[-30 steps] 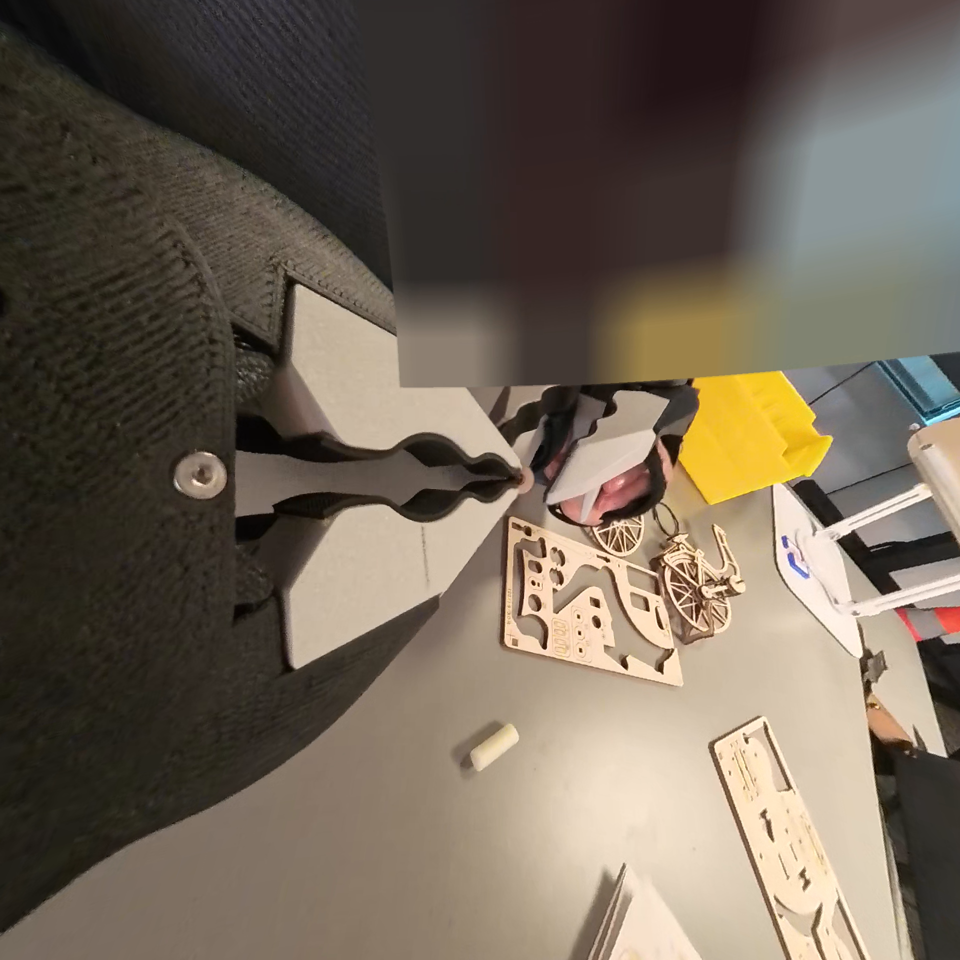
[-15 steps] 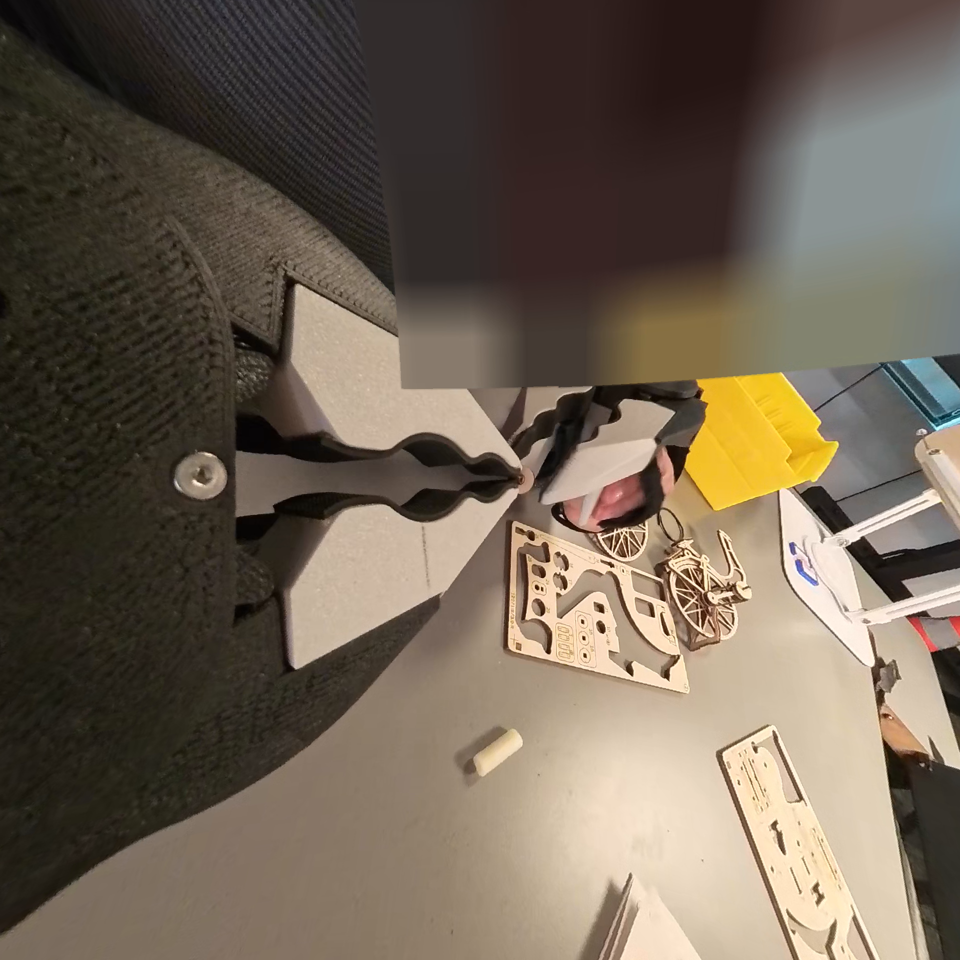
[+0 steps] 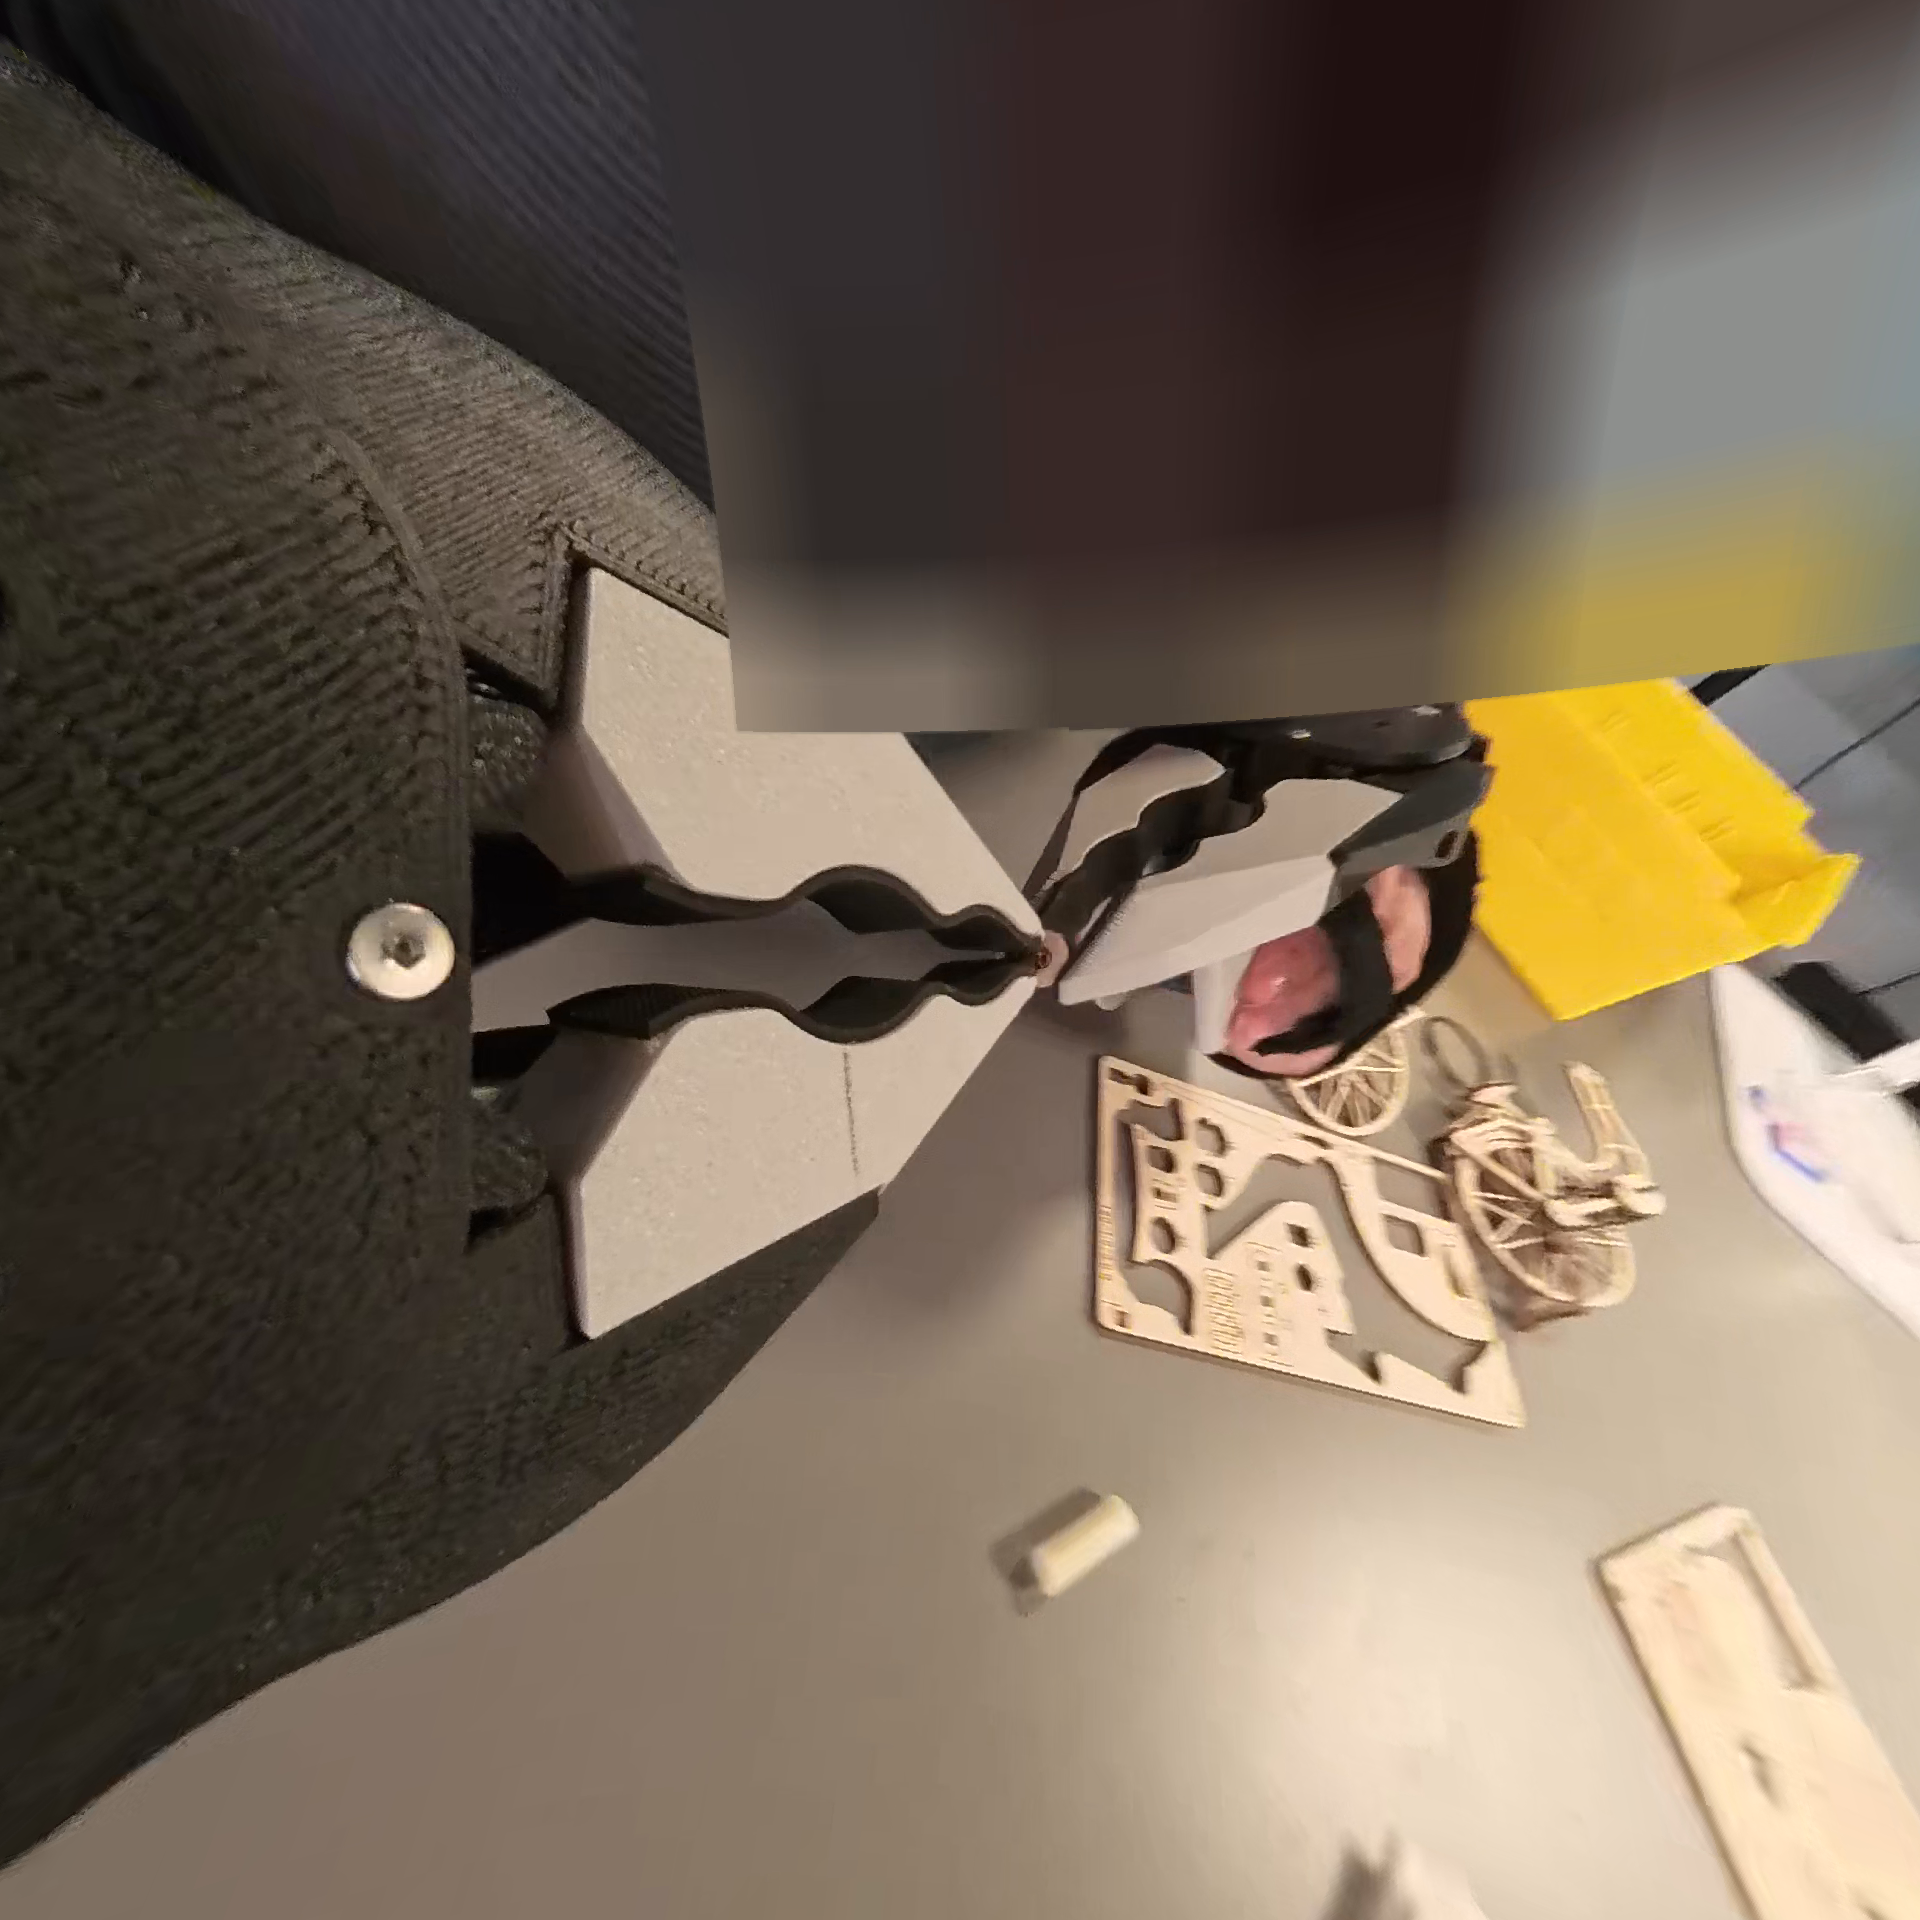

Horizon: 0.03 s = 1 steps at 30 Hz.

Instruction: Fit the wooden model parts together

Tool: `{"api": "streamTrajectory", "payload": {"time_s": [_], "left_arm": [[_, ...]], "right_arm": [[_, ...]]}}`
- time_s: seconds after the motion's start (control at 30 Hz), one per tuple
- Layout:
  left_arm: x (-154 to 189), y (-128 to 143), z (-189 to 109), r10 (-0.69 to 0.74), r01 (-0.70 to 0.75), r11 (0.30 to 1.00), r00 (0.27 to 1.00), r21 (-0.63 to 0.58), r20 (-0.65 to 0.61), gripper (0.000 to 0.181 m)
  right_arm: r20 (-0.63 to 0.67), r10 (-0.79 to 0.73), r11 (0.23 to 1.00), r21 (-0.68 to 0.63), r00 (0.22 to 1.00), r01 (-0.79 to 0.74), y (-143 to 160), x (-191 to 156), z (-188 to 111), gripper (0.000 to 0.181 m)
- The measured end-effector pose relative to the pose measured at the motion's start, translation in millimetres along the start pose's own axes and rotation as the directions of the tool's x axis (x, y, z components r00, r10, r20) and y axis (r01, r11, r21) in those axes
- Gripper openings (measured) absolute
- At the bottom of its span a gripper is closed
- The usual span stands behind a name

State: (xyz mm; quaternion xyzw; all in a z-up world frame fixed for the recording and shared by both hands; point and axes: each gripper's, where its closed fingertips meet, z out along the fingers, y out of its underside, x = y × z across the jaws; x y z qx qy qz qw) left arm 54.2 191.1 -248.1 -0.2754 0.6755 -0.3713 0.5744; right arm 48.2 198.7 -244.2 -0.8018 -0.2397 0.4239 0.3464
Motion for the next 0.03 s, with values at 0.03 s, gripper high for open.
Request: {"api": "streamTrajectory", "payload": {"time_s": [0.03], "left_arm": [[0.6, 0.1, -0.1, -0.002, 0.002, 1.000, 1.000, 0.004, -0.011, 0.010]], "right_arm": [[0.001, 0.010, 1.000, -0.016, 1.000, -0.010, 1.1, 0.2, 0.3, 0.000]]}}
